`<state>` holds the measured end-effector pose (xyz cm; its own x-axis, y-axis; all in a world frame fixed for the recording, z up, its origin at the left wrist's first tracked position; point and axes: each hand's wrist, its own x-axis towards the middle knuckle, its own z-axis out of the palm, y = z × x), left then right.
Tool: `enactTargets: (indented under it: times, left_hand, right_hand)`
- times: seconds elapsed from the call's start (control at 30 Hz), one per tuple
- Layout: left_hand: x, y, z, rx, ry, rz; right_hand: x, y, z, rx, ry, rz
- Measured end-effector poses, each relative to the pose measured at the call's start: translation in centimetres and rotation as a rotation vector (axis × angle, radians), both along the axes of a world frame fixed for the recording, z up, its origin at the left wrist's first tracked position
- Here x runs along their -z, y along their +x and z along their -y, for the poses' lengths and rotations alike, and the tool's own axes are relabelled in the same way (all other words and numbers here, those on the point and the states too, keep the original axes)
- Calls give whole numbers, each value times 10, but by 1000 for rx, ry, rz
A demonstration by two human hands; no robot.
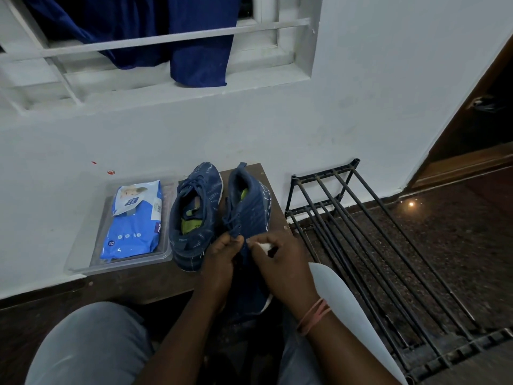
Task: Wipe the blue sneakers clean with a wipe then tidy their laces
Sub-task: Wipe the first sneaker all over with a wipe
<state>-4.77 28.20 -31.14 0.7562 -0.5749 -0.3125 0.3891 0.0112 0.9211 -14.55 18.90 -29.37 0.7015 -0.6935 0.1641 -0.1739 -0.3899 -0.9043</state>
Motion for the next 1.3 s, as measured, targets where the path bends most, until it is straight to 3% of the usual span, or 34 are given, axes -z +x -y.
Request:
enactTargets:
  times: [0.07,0.17,0.23,0.37,0.5,0.63,0.8,1.0,1.13,1.23,1.3]
  left_hand:
    - [0,2,-1,22,19,30]
    - [-4,-4,4,72,41,70]
    - [-4,-5,5,88,67,89]
    - [-2,2,1,63,52,69]
    - [-1,-2,3,84,63,96]
    - [-4,0,0,41,42,49]
    - [-7,-3,0,41,31,18]
    - [-15,-10,9,158,390,362]
    - [-40,-23,10,107,606,626]
    - [-74,-29,19,-77,586,940]
    - [-87,-21,36,-59,512,1061]
  right_hand:
    - [-1,-1,2,-35,4,-6]
    - [16,0,24,197,-61,-243]
    - [19,-1,23,191,49,-149]
    - [6,-3,7,-19,143,10]
    - [22,0,18,187,73,-149]
    - [10,-1,6,27,181,24]
    - [22,2,23,201,261,86]
    - [26,2,25,217,321,103]
    - [27,4,32,276,446,141]
    - [28,7,32,297,506,183]
    - [30,9,32,310,534,193]
